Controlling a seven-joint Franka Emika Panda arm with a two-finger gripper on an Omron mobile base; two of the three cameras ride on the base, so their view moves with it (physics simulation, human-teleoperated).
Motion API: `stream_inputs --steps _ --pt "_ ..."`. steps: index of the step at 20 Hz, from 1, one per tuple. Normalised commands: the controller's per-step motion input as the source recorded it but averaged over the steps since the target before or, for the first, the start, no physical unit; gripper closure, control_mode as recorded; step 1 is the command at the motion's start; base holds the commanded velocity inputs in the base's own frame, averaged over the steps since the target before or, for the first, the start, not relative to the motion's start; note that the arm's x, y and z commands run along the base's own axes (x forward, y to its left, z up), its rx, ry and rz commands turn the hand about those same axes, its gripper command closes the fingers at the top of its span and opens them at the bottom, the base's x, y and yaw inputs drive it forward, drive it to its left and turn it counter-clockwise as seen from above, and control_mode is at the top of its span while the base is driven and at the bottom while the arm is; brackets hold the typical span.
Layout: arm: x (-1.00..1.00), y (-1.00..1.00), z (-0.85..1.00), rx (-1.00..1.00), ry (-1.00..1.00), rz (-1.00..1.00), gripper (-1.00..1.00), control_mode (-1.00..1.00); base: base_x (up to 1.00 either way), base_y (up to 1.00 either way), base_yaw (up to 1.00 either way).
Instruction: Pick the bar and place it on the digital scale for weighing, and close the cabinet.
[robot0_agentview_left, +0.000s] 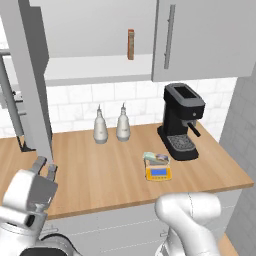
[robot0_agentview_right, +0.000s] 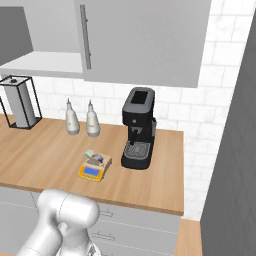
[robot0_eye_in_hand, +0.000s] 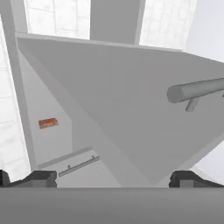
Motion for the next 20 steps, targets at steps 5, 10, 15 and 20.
stream_inputs --steps 5,10,15,20 --pt "0.43 0.42 -0.55 0.00 0.00 -0.03 -1.00 -1.00 0.00 0.00 0.00" --pt "-0.06 0.51 -0.72 0.00 -0.05 0.00 -1.00 -1.00 0.00 0.00 0.00" --pt "0.37 0.54 -0.11 0.00 -0.06 0.00 -1.00 -1.00 0.00 0.00 0.00" --pt "0.77 0.05 0.43 0.03 0.01 -0.06 -1.00 -1.00 0.00 0.00 0.00"
